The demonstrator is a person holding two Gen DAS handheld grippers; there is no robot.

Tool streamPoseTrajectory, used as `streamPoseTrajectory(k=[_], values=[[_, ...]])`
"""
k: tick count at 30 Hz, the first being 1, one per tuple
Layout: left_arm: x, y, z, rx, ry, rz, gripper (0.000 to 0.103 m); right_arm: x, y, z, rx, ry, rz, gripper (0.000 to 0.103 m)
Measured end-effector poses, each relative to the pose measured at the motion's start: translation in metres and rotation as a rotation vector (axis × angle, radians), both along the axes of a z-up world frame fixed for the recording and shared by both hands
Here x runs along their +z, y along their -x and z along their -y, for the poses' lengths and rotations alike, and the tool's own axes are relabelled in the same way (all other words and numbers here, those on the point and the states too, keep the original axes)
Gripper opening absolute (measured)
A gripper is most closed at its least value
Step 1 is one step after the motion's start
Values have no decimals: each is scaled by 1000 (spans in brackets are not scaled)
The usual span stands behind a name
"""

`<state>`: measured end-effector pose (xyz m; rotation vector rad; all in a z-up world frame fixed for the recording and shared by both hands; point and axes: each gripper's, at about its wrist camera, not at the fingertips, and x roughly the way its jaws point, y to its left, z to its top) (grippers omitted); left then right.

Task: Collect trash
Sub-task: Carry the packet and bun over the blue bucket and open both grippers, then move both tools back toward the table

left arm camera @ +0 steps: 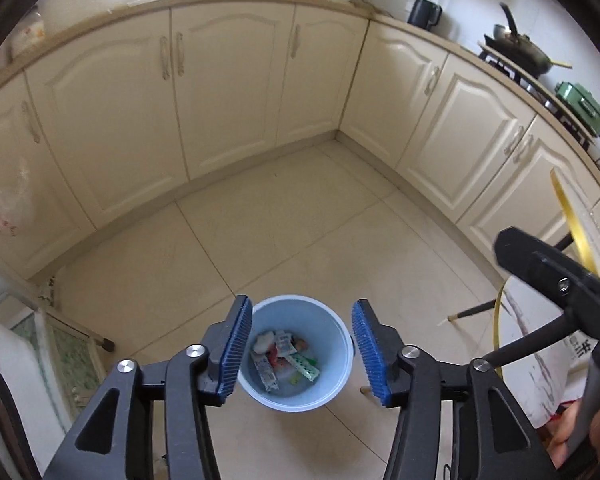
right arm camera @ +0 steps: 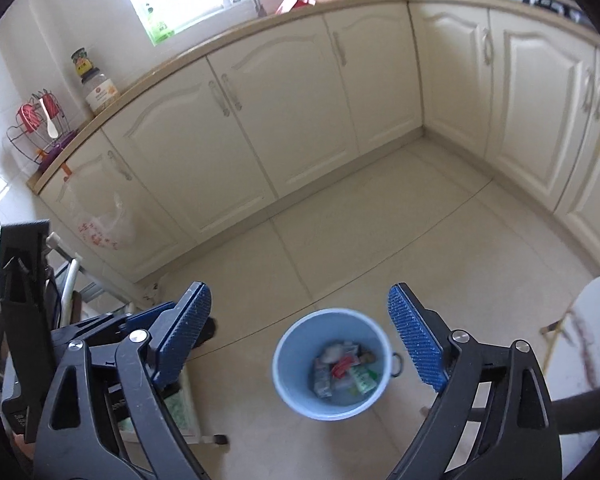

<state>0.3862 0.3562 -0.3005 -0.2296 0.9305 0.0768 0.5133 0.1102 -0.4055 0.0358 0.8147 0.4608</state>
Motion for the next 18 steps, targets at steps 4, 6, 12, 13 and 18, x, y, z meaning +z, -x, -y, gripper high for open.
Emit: streamPoseTrajectory(k=[4, 6, 12, 13, 18], values=[[49, 34, 15, 28, -62, 112, 65, 45, 33, 11, -14, 6, 82, 93], [77, 54, 29, 34, -85, 175, 66, 70, 55, 20, -23, 9, 128, 94], [147, 114, 87, 41, -133, 346, 83, 147, 135, 59, -65, 4, 269, 103], [157, 124, 96, 38, -145, 369, 88, 159, 149, 66, -75, 4, 288, 103], [190, 190, 153, 26, -182, 491, 99, 208, 222, 103, -140, 34, 394, 103]])
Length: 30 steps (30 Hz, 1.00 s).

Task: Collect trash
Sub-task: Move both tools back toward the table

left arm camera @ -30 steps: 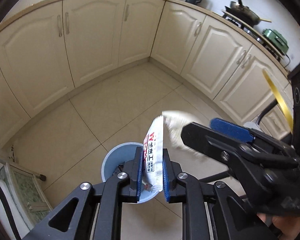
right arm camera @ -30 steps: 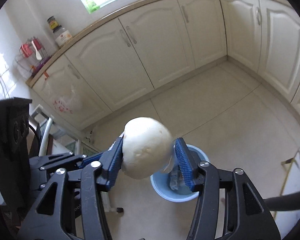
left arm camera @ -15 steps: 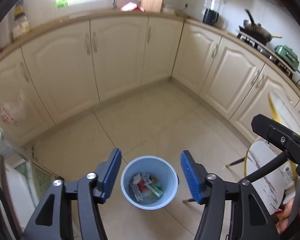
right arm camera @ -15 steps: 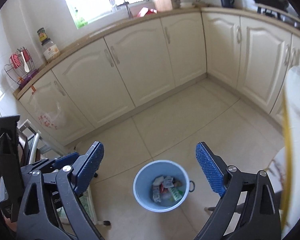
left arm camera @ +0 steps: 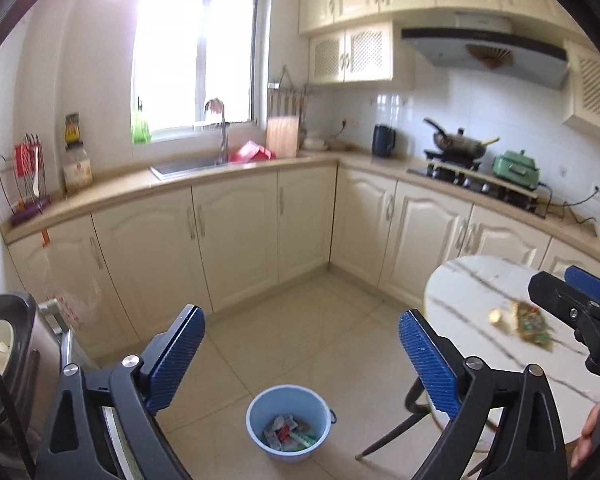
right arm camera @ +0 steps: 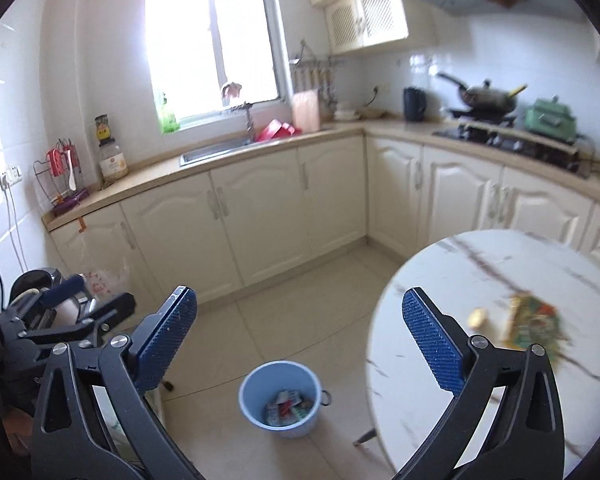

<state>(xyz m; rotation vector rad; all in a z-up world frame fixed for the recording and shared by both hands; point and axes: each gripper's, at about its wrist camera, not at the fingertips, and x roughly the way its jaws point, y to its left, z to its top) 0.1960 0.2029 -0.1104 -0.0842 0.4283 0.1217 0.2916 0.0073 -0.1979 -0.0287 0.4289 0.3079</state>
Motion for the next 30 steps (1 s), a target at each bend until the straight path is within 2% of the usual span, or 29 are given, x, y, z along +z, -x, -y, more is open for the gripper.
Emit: streamPoseTrajectory(k=[1, 7, 10, 11, 13, 15, 16, 20, 24, 27, 30], values=[[3, 18, 4, -8, -3, 18, 102, 10, 17, 10, -13, -7, 19, 103], [13, 99, 46, -40, -22, 114, 102, 49, 99, 53, -89, -7, 108, 103], [5, 146, 71, -45, -41, 157, 102, 63, 130, 74, -133, -7, 143, 103], [-2, 174, 83, -44, -43, 174, 102, 68, 143, 81, -152, -7, 160, 103], [-6, 192, 93, -58, -29, 199, 102, 75, 164, 94, -178, -6, 188, 103], [-19, 246, 104, -60, -22, 218, 102, 81, 181, 103, -199, -4, 209, 103], [-19, 254, 109, -61, -26, 232, 102, 83, 190, 108, -207, -3, 221, 103], [-31, 320, 109, -94, -27, 263, 102, 90, 213, 121, -239, -2, 248, 103], [-38, 349, 106, -105, -40, 284, 102, 95, 223, 135, -267, -17, 268, 103], [-42, 349, 104, -108, -44, 277, 102, 95, 222, 145, -286, -29, 268, 103], [-41, 333, 104, -108, -46, 256, 102, 93, 219, 153, -302, -36, 262, 103]])
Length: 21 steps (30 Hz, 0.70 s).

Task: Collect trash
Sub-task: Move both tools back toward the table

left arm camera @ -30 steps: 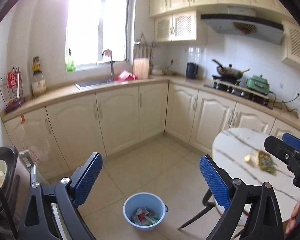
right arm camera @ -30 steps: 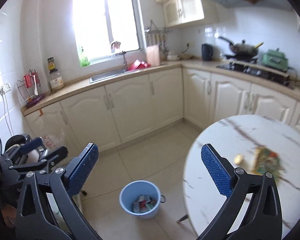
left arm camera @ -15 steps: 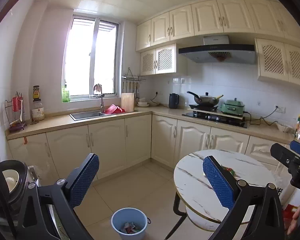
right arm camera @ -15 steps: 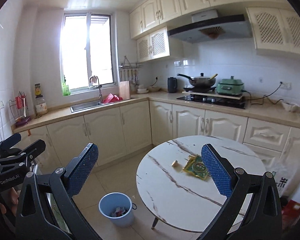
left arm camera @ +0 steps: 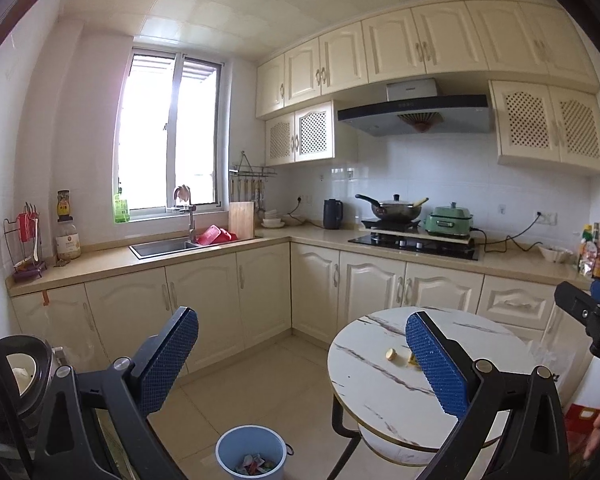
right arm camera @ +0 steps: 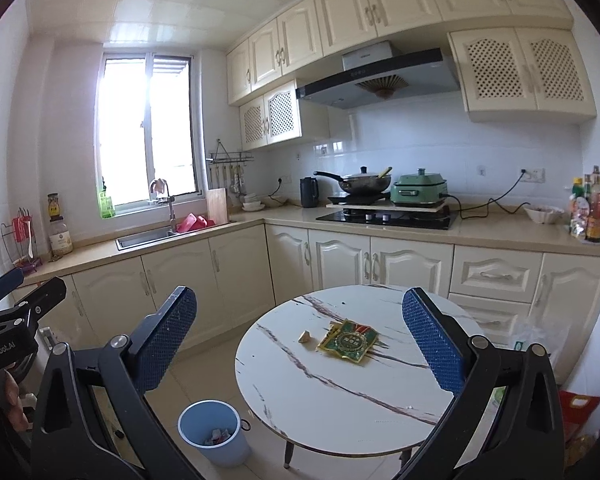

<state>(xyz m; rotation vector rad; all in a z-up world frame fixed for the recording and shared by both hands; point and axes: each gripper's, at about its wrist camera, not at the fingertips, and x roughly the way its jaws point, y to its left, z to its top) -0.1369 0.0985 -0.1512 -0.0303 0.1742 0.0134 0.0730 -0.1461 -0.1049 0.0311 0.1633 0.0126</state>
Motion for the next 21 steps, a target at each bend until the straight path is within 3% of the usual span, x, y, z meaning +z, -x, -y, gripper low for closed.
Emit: streamPoseTrajectory(k=[7, 21], values=[[3, -60, 5, -22, -6, -76, 102, -16, -23, 25, -32, -12, -43, 103], [-1, -260, 60, -168, -51, -325, 102, -88, -141, 87, -121, -38, -283, 103]])
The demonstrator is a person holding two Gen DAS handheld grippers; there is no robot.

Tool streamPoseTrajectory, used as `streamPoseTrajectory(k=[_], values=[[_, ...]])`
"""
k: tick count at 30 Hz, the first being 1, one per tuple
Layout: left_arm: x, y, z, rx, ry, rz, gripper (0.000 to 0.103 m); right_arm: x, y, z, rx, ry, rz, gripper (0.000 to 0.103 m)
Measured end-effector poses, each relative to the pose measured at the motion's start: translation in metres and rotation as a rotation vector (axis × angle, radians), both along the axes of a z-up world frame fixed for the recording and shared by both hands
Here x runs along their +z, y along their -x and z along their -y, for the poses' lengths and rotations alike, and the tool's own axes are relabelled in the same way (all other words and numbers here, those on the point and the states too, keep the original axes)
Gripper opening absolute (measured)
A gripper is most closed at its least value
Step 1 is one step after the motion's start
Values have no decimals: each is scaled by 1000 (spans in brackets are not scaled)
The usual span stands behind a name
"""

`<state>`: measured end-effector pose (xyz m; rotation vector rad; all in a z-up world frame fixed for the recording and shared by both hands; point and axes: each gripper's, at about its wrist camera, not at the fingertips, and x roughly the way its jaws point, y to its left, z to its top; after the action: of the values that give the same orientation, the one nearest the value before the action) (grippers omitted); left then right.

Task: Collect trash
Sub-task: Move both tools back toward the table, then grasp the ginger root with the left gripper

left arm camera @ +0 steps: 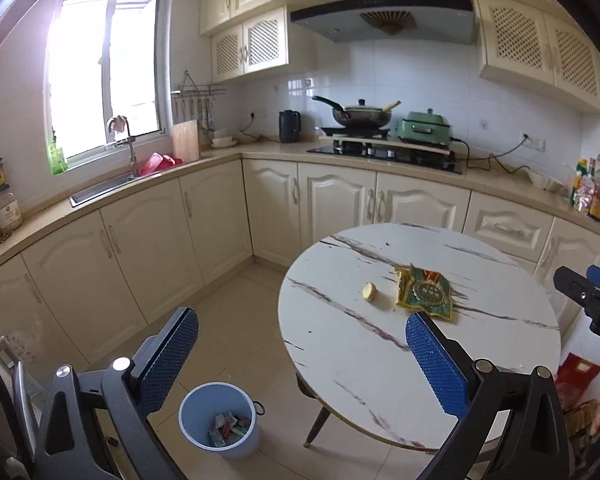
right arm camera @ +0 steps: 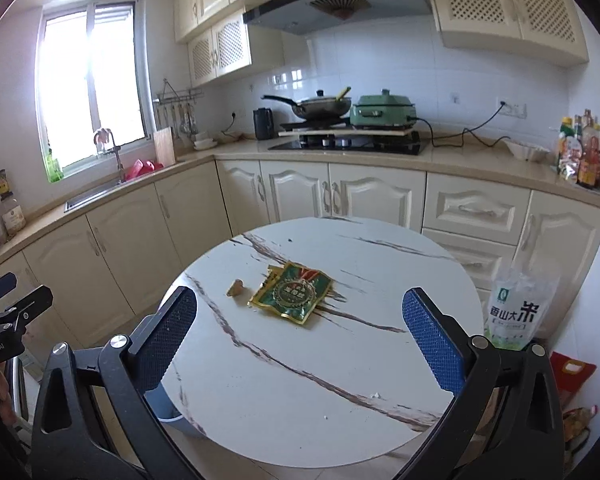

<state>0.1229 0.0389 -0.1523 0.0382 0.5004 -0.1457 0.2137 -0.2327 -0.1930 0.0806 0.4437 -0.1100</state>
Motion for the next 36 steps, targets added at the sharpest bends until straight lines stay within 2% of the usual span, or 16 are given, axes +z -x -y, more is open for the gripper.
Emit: streamPoseTrajectory(k=[6, 12, 15, 17, 20, 21, 22, 23, 27, 29, 30, 33, 36], values=[[-8, -103, 24, -68, -34, -94, 102, -34, -69, 17, -16, -13, -120, 103], [-37, -207, 51, -127, -75, -193, 102, -64, -128, 35, -31, -35, -214, 103], [-51, -251, 63, -153, -82, -234, 100, -78, -149, 42, -38, -39, -246, 103], [-60, -281, 70, -156, -91, -263, 94, -85, -160, 46, -39, -49, -260, 103], [-71, -313, 77, -173, -85, -286, 91, -93, -176, 51, -41, -53, -281, 103], [-75, -322, 78, -182, -79, -295, 87, -96, -180, 51, -42, -51, -287, 103], [-80, -331, 81, -184, -79, -309, 76, -98, -184, 51, -41, -50, -293, 103], [-84, -338, 83, -191, -78, -323, 71, -100, -187, 51, -41, -49, -298, 103], [-93, -365, 90, -220, -74, -368, 63, -106, -199, 50, -37, -47, -313, 103], [-93, -371, 90, -229, -76, -361, 57, -108, -204, 48, -39, -44, -318, 103], [-93, -373, 91, -242, -69, -361, 52, -110, -206, 46, -35, -44, -323, 103], [-94, -374, 92, -266, -58, -352, 24, -114, -215, 38, -27, -40, -341, 103], [-96, -364, 86, -261, -62, -344, 23, -118, -226, 29, -17, -36, -366, 103]])
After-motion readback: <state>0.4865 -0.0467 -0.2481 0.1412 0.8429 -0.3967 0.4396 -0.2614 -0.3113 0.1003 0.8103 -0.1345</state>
